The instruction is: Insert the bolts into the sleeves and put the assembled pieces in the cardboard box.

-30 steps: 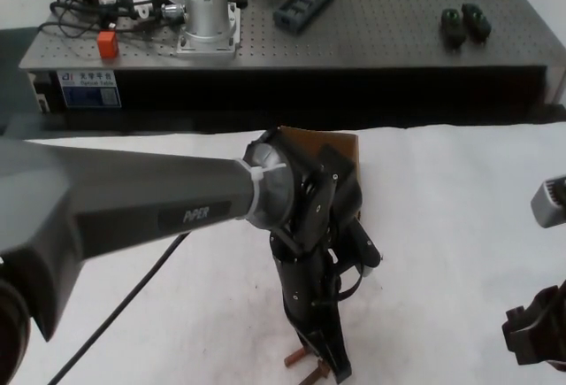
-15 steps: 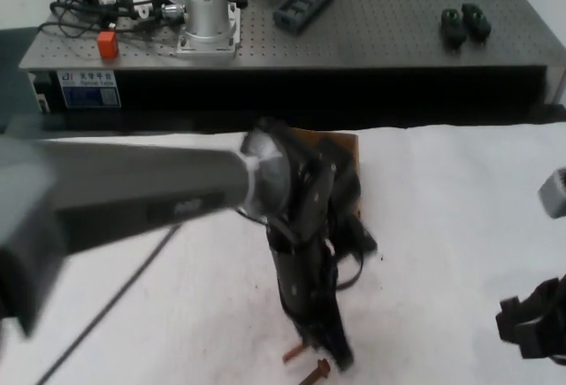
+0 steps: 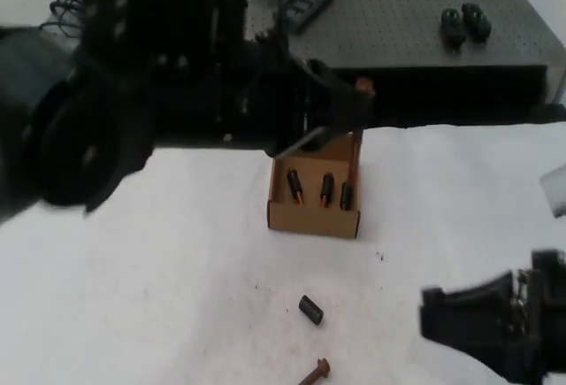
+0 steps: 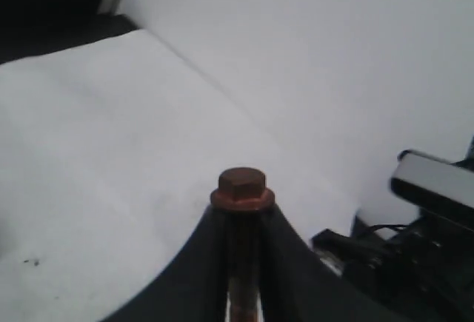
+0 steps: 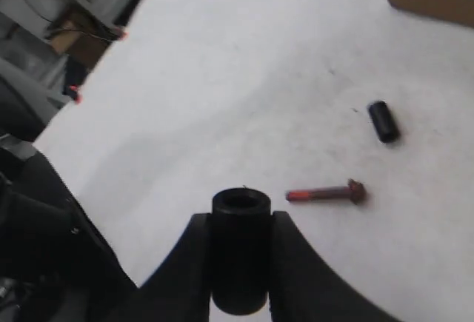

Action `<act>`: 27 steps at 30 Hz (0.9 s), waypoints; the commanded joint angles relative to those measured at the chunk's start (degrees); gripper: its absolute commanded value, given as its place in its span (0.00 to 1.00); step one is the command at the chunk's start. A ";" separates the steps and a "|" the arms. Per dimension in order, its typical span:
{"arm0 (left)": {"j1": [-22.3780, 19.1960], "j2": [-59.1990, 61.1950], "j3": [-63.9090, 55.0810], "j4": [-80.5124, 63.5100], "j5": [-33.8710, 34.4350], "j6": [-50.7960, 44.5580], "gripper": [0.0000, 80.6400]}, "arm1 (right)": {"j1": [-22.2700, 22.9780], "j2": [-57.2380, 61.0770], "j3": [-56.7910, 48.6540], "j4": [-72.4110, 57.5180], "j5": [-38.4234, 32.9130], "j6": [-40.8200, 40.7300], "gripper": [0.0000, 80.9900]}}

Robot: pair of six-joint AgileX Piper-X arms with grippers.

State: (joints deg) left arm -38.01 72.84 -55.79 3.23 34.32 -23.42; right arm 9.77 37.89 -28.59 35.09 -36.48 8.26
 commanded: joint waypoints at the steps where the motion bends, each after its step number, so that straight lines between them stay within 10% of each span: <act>1: 0.10 -2.82 3.15 -9.47 1.97 -6.24 0.01 | 6.78 1.59 1.04 -23.14 -1.70 8.57 0.05; 27: 0.10 -5.59 7.58 -18.41 -0.28 -10.86 0.01 | 13.15 9.86 -3.14 -37.27 5.45 6.91 0.05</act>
State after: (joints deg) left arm -38.01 67.90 -47.87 -13.59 34.12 -34.16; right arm 22.80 48.20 -30.87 -0.76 -31.46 15.59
